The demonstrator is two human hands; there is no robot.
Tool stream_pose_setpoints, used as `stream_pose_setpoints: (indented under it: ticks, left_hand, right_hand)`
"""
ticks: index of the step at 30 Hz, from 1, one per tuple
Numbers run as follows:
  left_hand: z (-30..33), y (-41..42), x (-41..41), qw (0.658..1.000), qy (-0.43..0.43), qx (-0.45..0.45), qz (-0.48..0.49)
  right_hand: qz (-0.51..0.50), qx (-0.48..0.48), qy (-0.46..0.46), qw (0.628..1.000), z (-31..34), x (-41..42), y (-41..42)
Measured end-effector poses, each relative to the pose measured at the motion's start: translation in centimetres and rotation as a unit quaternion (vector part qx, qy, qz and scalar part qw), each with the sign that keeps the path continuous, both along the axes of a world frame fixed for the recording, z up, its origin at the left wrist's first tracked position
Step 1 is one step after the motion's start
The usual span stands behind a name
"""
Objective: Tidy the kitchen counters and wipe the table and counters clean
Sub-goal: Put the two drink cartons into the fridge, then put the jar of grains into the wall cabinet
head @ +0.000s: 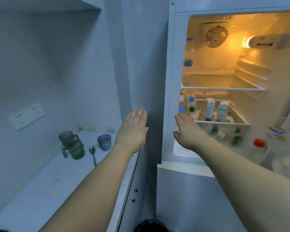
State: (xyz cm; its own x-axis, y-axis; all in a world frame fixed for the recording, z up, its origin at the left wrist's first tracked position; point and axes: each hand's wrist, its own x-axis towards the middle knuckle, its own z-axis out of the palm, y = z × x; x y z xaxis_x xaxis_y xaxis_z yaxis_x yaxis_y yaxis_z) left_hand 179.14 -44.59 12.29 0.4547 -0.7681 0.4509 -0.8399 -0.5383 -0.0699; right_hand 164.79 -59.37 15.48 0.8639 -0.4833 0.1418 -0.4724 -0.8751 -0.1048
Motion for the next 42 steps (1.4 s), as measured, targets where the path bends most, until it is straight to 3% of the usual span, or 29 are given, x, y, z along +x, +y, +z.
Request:
stream_pose_setpoints:
  ticks: [7,25,35,39,42]
  left_hand:
    - [-0.1,12.2,-9.2,0.988,0.050,-0.004,0.145]
    - [5.8,20.9,-31.3,0.979,0.043,-0.047,0.191]
    - [13.5,17.8,-47.7,0.958,0.001,-0.157,0.241]
    - [16.6,14.5,-51.7,0.971,-0.060,-0.114,0.200]
    - [20.1,12.0,-53.6,0.971,-0.111,-0.122,0.171]
  right_hand:
    - [0.148,0.005,0.009,0.989,-0.6,-5.2,9.1]
    - [0.211,-0.028,-0.077,0.974,7.7,-26.2,17.0]
    - [0.312,-0.112,-0.166,0.929,15.0,-39.7,14.5]
    - [0.334,-0.128,-0.225,0.906,17.1,-42.9,12.1]
    - [0.359,-0.141,-0.313,0.868,19.0,-44.9,9.4]
